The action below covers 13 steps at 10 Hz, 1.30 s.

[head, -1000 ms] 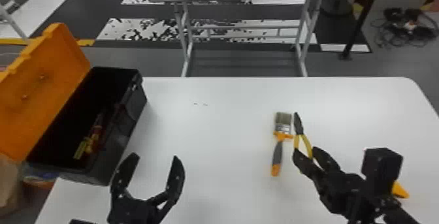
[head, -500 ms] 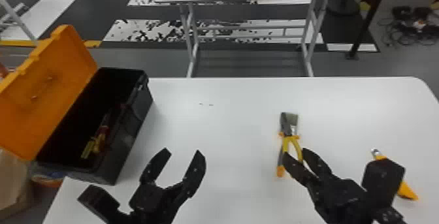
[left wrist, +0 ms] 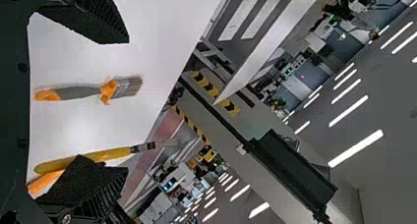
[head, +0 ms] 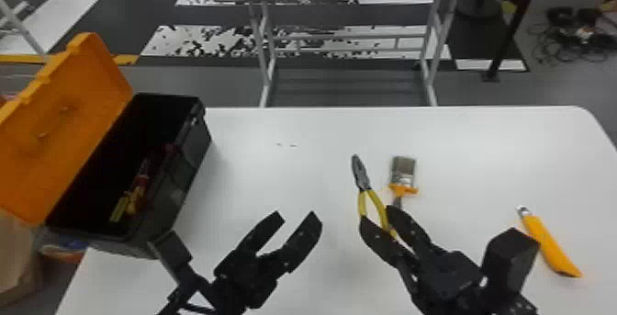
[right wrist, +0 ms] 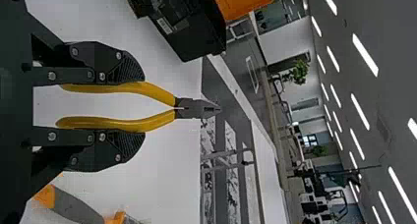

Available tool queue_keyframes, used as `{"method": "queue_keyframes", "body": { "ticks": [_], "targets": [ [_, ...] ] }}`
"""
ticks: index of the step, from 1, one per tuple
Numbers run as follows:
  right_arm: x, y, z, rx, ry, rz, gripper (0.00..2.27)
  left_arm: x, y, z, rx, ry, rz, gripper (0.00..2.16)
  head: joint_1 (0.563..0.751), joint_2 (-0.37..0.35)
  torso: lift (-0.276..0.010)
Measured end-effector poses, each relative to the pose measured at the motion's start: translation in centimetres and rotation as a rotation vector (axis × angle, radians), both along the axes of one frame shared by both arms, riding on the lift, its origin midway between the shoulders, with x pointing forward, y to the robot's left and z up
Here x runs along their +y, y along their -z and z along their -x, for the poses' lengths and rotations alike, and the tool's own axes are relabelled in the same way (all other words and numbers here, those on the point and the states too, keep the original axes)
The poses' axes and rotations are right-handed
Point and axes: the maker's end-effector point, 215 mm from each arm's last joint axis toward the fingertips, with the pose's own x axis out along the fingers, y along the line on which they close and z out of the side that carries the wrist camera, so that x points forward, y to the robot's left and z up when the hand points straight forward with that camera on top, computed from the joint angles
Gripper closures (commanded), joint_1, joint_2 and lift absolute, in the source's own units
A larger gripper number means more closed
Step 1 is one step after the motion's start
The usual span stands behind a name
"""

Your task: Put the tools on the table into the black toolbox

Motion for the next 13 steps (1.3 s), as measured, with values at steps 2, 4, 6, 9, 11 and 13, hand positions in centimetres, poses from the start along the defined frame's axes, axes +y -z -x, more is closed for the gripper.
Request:
{"method": "queue_keyframes", "body": {
  "ticks": [2,4,6,9,11,13],
  "targets": [
    [2.6,-0.2,1.4,0.005,-0.050,-0.020,2.25,-1.3,-1.1,-0.6,-0.011,0.041,0.025,0.07,0.695,0.123,-0.075],
    [4.8,-0.4,2.4,0.007,-0.088,-0.025,2.25,-2.5,-2.0,-1.4,-0.023,0.076,0.044,0.07,0.695,0.140,-0.075],
    [6.1,-0.7,2.9,0.002,-0.112,-0.027,2.25,-3.2,-1.9,-1.8,-0.012,0.097,0.051,0.07,0.695,0.152,-0.075],
    [6.9,-1.0,3.3,-0.002,-0.127,-0.027,2.25,-3.3,-1.4,-2.1,-0.006,0.099,0.046,0.08,0.695,0.165,-0.075],
    [7.0,-1.0,3.3,-0.002,-0.128,-0.027,2.25,-3.6,-1.7,-2.2,-0.017,0.109,0.045,0.96,0.695,0.164,-0.075],
    [7.0,-1.1,3.3,-0.003,-0.128,-0.028,2.25,-3.8,-1.7,-2.3,-0.027,0.135,0.031,2.14,0.695,0.159,-0.075]
  ]
}}
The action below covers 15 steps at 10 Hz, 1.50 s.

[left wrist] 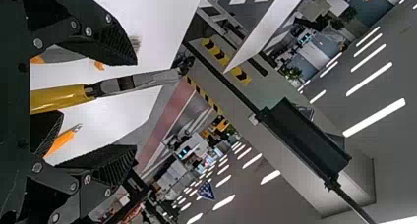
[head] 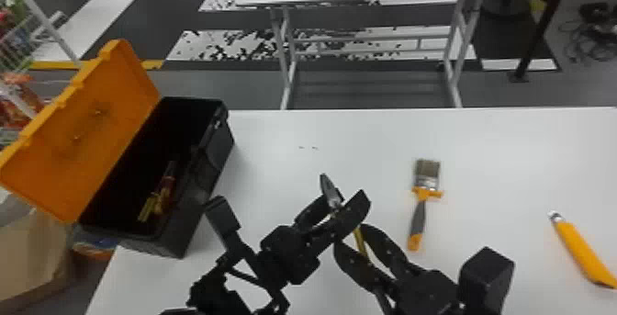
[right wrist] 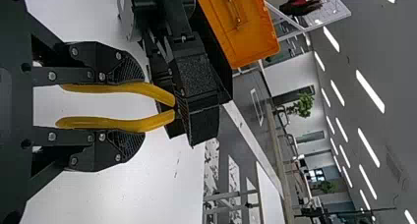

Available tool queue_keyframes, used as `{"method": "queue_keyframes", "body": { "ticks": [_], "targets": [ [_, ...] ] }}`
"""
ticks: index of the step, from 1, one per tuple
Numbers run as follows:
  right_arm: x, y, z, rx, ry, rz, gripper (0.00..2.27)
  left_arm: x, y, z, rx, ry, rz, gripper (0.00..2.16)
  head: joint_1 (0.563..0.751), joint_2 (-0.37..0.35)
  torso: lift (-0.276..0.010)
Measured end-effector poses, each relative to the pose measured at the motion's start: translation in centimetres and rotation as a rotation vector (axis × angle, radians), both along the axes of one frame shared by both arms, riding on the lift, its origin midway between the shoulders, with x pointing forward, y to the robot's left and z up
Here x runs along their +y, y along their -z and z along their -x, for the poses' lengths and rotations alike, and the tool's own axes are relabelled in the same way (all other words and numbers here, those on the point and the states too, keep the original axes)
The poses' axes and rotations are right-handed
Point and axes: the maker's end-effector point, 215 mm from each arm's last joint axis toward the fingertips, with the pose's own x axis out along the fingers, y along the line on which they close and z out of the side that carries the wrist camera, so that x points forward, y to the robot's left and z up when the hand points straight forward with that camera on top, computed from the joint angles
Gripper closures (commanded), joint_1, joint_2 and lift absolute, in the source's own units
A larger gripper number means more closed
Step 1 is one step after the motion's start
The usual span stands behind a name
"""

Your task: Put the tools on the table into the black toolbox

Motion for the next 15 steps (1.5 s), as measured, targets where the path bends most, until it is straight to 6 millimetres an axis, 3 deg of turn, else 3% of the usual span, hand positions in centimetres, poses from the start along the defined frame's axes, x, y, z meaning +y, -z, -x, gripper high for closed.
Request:
{"method": "queue_keyframes", "body": {
  "ticks": [2,4,5,6,7,11,13,15],
  "targets": [
    [0.0,-0.2,-0.1,-0.003,0.001,-0.001,2.25,-0.9,1.3,0.8,0.058,0.054,-0.002,2.13,0.695,0.144,-0.075],
    [-0.1,-0.2,-0.1,-0.004,0.003,-0.002,2.24,-0.9,1.3,1.0,0.059,0.062,-0.005,2.13,0.695,0.142,-0.075],
    [-0.1,-0.3,-0.2,-0.006,0.006,-0.004,1.88,-0.8,1.2,1.0,0.056,0.064,-0.008,2.13,0.695,0.143,-0.075],
    [-0.2,-0.7,-0.3,-0.018,0.010,-0.014,0.92,-0.8,1.1,1.0,0.055,0.064,-0.009,2.13,0.695,0.143,-0.075],
    [-0.2,-1.3,-0.3,-0.038,0.016,-0.026,0.10,-0.6,1.1,1.1,0.055,0.062,-0.010,2.14,0.695,0.144,-0.075],
    [-1.3,-1.5,-0.3,-0.040,0.050,-0.045,0.06,1.5,0.7,0.5,0.042,0.032,-0.024,2.13,0.695,0.156,-0.075],
    [-2.9,-0.9,-0.2,-0.028,0.081,-0.049,0.07,5.0,-1.0,-0.4,0.017,-0.013,-0.061,2.14,0.695,0.189,-0.075],
    [-5.4,-0.1,-0.4,-0.009,0.124,-0.048,0.08,9.8,-2.8,-1.7,-0.005,-0.077,-0.115,2.14,0.695,0.215,-0.075]
  ]
}}
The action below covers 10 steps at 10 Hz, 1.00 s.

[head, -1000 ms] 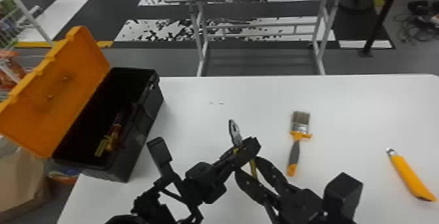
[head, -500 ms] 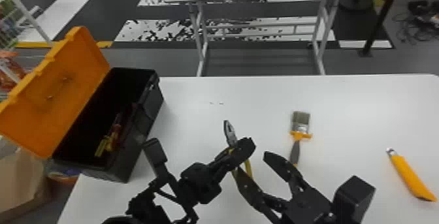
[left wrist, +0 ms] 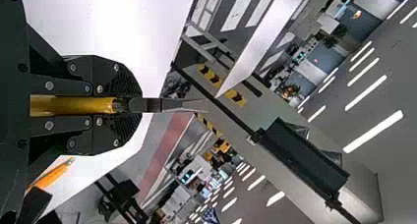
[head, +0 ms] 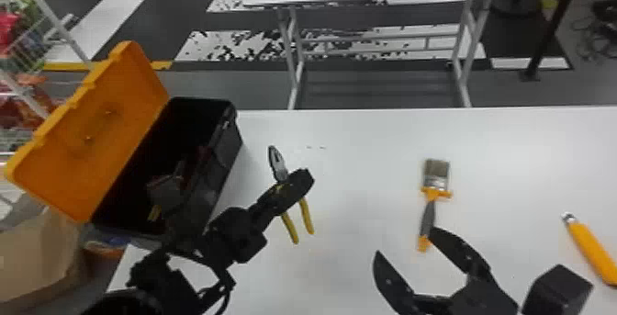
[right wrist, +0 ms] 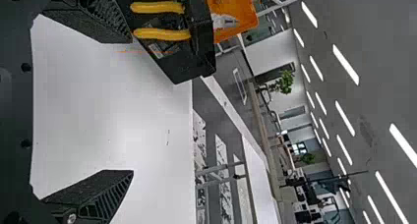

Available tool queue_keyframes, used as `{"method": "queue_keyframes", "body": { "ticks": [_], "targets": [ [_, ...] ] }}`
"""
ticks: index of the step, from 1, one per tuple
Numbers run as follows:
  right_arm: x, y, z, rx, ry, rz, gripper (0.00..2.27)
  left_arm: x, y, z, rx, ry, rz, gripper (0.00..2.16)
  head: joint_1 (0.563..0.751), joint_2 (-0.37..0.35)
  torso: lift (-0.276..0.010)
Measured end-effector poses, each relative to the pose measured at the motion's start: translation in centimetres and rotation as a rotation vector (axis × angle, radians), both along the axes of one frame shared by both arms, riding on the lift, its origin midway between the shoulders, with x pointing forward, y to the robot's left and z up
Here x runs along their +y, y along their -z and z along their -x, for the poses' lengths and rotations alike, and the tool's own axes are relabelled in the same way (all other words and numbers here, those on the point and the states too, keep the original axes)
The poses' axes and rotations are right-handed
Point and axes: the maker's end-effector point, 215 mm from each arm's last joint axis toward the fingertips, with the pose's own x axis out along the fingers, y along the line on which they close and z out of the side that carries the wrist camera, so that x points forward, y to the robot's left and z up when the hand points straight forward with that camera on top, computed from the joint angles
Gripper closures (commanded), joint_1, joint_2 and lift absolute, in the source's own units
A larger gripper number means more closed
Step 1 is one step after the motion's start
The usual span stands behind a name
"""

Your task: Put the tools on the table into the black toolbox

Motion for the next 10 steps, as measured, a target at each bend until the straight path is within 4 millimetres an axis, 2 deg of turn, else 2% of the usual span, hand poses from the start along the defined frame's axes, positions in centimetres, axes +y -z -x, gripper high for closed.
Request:
{"method": "queue_keyframes", "body": {
  "ticks": [4,7,8,10],
  "targets": [
    [-5.1,1.2,-0.3,0.029,0.087,-0.006,0.08,9.3,-3.2,-3.1,-0.028,-0.136,-0.086,2.14,0.695,0.267,-0.075],
    [-6.3,1.3,-0.3,0.033,0.109,-0.011,0.08,14.5,-5.5,-5.9,-0.068,-0.240,-0.158,2.14,0.695,0.314,-0.075],
    [-6.4,1.3,-0.2,0.033,0.111,-0.014,0.09,16.9,-5.5,-6.4,-0.064,-0.290,-0.187,2.14,0.695,0.329,-0.075],
    [-6.5,1.1,-0.1,0.029,0.109,-0.023,0.09,21.0,-3.3,-6.9,-0.014,-0.385,-0.261,2.14,0.695,0.350,-0.075]
  ]
}}
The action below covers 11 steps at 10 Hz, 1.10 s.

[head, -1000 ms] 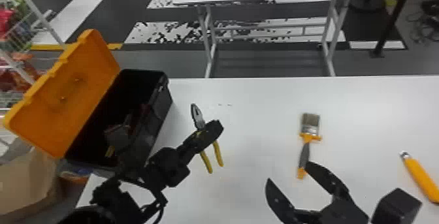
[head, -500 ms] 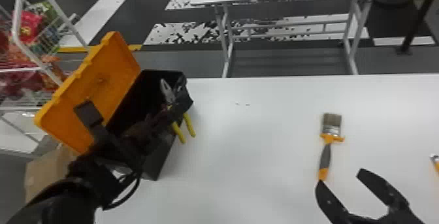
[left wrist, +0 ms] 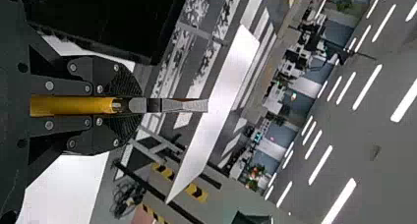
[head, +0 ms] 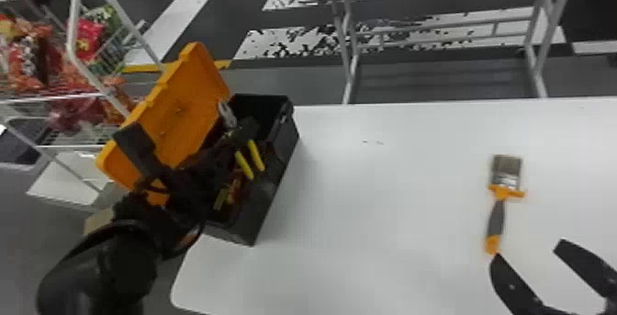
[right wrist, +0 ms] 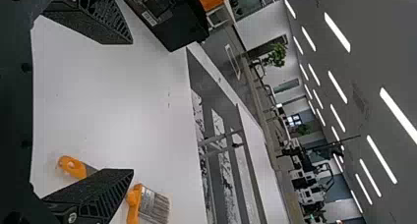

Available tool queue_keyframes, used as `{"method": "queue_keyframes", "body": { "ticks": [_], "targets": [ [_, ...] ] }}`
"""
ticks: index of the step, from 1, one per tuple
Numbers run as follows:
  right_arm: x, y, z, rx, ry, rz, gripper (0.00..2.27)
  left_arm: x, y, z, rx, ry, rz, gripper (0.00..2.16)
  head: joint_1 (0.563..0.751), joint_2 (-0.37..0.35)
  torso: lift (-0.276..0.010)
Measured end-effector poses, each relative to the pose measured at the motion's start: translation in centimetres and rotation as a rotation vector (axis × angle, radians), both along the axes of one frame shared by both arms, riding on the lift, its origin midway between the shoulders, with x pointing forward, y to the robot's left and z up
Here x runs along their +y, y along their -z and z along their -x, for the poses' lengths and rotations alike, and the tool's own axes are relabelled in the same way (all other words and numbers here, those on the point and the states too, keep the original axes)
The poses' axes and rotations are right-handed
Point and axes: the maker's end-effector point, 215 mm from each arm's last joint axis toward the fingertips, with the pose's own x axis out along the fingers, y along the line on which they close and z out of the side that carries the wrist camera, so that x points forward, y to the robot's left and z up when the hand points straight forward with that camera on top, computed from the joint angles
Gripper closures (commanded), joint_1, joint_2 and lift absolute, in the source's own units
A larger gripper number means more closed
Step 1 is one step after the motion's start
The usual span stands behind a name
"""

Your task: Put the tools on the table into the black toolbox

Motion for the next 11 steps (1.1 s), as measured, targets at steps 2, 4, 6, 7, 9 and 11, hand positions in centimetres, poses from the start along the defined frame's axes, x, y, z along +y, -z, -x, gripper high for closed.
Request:
{"method": "queue_keyframes", "body": {
  "ticks": [2,4,6,7,9,11],
  "targets": [
    [-0.3,0.0,0.0,0.000,0.004,-0.001,0.09,4.1,1.0,-0.6,0.016,-0.111,-0.092,2.13,0.695,0.350,-0.075],
    [-0.7,0.2,0.1,0.005,0.009,-0.004,0.09,6.2,1.4,-1.3,0.016,-0.169,-0.135,0.42,0.695,0.350,-0.075],
    [-1.4,0.2,0.2,0.006,0.020,-0.005,0.09,5.9,2.9,-0.8,0.044,-0.180,-0.129,0.00,0.695,0.350,-0.075],
    [-1.9,0.3,0.2,0.006,0.028,-0.004,0.09,4.3,3.0,-0.1,0.034,-0.153,-0.137,0.03,0.695,0.350,-0.075],
    [-3.5,0.3,0.0,0.006,0.053,-0.002,0.09,-0.6,1.2,1.6,-0.077,-0.119,-0.235,0.03,0.695,0.350,-0.075],
    [-4.3,0.2,-0.1,0.006,0.066,0.001,0.09,-4.9,-0.4,3.1,-0.182,-0.097,-0.274,0.03,0.695,0.288,-0.075]
  ]
}}
